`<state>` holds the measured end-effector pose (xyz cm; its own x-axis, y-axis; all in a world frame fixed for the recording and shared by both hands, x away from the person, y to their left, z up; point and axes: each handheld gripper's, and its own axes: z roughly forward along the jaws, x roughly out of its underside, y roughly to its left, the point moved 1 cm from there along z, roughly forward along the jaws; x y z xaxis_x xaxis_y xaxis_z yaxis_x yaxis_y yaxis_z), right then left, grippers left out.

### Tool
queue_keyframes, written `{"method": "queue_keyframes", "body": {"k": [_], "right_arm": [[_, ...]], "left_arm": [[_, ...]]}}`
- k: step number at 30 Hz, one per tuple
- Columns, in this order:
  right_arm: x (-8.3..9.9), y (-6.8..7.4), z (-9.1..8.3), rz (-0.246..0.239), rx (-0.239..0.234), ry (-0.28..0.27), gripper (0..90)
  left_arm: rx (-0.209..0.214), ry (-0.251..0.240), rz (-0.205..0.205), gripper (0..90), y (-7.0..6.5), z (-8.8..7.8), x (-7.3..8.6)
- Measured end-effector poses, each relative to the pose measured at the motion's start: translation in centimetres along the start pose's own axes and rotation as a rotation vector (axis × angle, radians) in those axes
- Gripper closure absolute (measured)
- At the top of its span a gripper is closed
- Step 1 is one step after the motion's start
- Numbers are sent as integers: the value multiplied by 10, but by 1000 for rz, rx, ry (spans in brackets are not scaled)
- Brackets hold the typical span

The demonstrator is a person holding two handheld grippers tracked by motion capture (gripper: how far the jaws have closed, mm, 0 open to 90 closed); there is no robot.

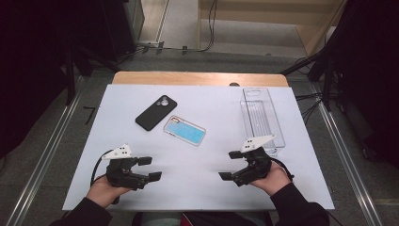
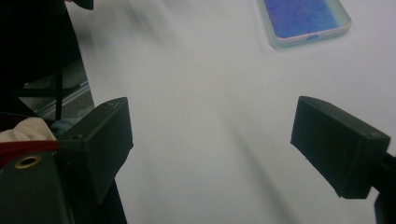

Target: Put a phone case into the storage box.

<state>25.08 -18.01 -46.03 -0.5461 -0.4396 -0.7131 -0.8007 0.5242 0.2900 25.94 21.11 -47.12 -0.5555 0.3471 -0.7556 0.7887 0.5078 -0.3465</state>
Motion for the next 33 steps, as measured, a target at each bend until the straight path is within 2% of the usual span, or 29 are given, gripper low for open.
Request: {"method": "queue_keyframes", "body": {"k": [23,28,33], "right_arm": [[-42,-4,26,-18,-8,-20,111],[-56,-12,32,-7,-8,-36,111],[-68,-19,41,-17,1,-33,111]], "left_arm": [[2,-9,-6,219,0,-1,0],[2,-12,-7,219,0,-1,0],[3,-13,-8,219,0,-2,0]]}}
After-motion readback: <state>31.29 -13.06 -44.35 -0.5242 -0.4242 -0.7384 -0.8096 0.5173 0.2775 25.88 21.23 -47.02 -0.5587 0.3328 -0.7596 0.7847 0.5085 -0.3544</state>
